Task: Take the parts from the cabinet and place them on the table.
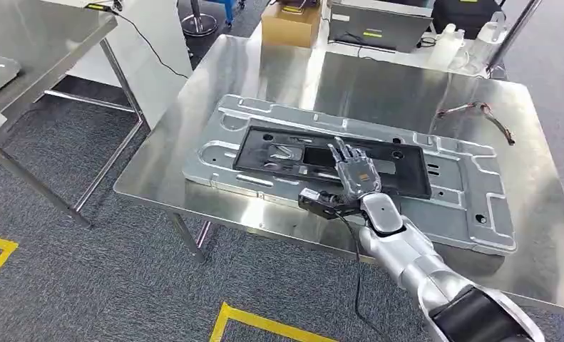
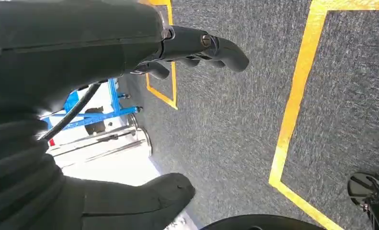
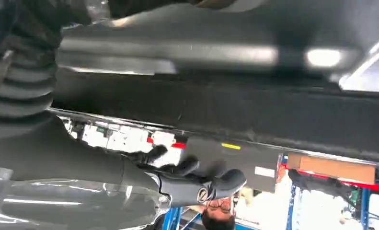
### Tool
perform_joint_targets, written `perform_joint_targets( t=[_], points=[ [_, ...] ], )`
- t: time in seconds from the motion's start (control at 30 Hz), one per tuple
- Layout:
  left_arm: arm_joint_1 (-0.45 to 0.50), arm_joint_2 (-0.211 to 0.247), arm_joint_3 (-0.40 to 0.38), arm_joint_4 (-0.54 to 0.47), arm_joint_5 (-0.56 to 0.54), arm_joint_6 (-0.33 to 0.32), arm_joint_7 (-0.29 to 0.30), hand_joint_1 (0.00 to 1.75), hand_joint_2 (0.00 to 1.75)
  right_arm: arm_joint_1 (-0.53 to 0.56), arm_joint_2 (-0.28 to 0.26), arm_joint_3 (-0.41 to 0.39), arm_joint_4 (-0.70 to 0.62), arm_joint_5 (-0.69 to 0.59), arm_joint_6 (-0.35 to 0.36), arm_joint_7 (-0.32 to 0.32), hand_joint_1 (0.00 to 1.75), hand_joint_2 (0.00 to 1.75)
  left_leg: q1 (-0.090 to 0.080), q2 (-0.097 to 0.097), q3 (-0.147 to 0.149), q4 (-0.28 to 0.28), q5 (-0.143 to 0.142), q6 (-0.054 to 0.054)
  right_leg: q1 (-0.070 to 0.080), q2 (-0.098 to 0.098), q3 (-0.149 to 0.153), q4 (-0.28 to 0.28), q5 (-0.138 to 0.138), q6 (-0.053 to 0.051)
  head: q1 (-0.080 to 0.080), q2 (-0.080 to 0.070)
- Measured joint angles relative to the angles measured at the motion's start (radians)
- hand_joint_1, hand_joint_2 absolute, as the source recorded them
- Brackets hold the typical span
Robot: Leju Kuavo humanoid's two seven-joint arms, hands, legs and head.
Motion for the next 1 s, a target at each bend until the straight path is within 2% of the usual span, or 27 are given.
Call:
perform_joint_targets(
  t=[0.37, 0.73, 0.87, 1.0],
  points=[
    [0.001, 0.000, 0.005, 0.000, 0.003, -0.021, -0.014, 0.00, 0.00, 0.008, 0.006, -0.008, 0.006, 0.037, 0.008, -0.010, 0.00, 0.00, 0.000, 0.000, 0.000, 0.000, 0.000, 0.000, 0.000, 0.000, 0.000, 0.001, 0.000, 0.000, 0.000, 0.000],
    [0.007, -0.006, 0.017, 0.000, 0.001, -0.022, -0.027, 0.00, 0.00, 0.020, 0.011, -0.010, -0.052, 0.065, 0.022, -0.010, 0.00, 0.00, 0.000, 0.000, 0.000, 0.000, 0.000, -0.001, 0.000, 0.000, 0.000, 0.001, 0.000, 0.000, 0.000, 0.000],
    [0.011, -0.009, 0.017, 0.000, -0.003, -0.022, -0.032, 0.00, 0.00, 0.023, 0.013, -0.010, -0.096, 0.086, 0.038, -0.009, 0.00, 0.00, 0.000, 0.000, 0.000, 0.000, 0.000, -0.001, 0.000, 0.000, 0.001, 0.001, 0.000, 0.000, 0.000, 0.000],
    [0.013, -0.012, 0.018, 0.000, -0.009, -0.022, -0.036, 0.00, 0.00, 0.026, 0.020, -0.007, -0.212, 0.088, 0.085, -0.003, 0.00, 0.00, 0.000, 0.000, 0.000, 0.000, 0.001, -0.001, 0.000, 0.000, 0.000, 0.002, 0.000, 0.000, 0.000, 0.000]
  ],
)
